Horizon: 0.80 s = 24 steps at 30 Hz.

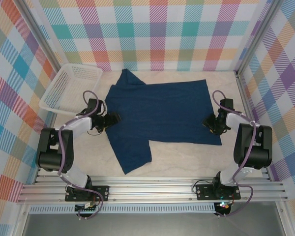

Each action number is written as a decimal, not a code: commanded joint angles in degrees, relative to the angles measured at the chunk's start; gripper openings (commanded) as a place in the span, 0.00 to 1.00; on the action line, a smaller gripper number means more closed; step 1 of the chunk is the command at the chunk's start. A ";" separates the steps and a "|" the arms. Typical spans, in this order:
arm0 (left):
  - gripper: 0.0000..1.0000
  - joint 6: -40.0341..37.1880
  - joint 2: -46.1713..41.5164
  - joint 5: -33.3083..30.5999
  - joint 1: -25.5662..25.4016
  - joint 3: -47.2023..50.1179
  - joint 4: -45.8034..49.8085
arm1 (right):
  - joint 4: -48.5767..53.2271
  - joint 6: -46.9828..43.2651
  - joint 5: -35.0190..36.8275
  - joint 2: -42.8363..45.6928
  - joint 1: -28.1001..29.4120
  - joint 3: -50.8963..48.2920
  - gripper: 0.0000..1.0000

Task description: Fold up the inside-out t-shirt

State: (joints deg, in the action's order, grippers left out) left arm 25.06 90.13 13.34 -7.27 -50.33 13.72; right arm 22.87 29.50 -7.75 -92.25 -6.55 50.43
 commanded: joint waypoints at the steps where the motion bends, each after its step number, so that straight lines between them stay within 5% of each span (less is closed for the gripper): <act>1: 0.83 0.78 -8.03 -2.48 -2.95 1.40 3.79 | 3.89 -1.17 -1.00 5.73 0.08 -1.14 0.51; 5: 0.82 2.48 -16.57 -5.16 -11.84 7.98 9.22 | 5.73 -1.03 -2.12 12.39 1.56 -5.00 0.52; 11: 0.71 16.71 -30.29 -12.51 -29.63 19.13 21.31 | 9.37 -1.35 -2.62 17.29 5.76 -7.02 0.51; 16: 0.59 23.95 -33.29 -12.07 -40.65 21.65 28.02 | 9.54 -1.71 -3.14 17.30 7.03 -6.24 0.52; 24: 0.52 21.84 -24.15 -11.91 -45.08 17.60 25.39 | 8.04 -1.80 -5.25 15.90 7.36 -6.06 0.51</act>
State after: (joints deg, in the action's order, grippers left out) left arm 46.74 63.51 3.14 -50.98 -30.06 37.85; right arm 30.94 29.02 -11.20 -76.07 0.43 43.92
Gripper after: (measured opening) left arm 0.532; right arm 0.515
